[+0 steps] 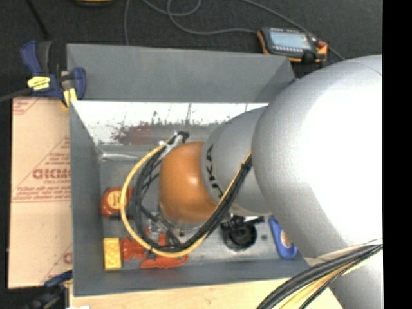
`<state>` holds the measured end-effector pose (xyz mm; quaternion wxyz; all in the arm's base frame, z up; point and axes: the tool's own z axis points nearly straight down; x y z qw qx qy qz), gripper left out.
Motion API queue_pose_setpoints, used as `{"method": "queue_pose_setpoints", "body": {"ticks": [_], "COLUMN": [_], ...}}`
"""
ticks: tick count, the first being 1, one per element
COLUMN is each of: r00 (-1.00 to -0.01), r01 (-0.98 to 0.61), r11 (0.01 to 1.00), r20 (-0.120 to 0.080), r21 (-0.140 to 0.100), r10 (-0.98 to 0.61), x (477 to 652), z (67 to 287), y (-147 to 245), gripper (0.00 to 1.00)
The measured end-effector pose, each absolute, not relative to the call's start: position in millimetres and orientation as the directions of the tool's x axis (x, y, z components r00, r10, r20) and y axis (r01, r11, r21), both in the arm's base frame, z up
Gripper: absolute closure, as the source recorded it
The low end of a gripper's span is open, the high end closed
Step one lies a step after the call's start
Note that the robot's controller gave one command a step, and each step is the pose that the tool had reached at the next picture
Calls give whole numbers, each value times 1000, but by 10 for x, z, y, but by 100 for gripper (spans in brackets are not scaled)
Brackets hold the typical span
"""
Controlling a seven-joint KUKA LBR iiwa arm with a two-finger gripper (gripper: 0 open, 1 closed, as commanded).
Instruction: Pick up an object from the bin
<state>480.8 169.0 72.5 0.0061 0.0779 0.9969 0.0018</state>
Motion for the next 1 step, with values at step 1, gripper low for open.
{"method": "queue_pose_setpoints", "body": {"ticks": [1], "r00": [-988], "r01": [156], "r11": [988], "r20": [-12], "r21": [5], "r10": [156], "x": [4808], "z": [724], "y": [1690], "gripper": [100]}}
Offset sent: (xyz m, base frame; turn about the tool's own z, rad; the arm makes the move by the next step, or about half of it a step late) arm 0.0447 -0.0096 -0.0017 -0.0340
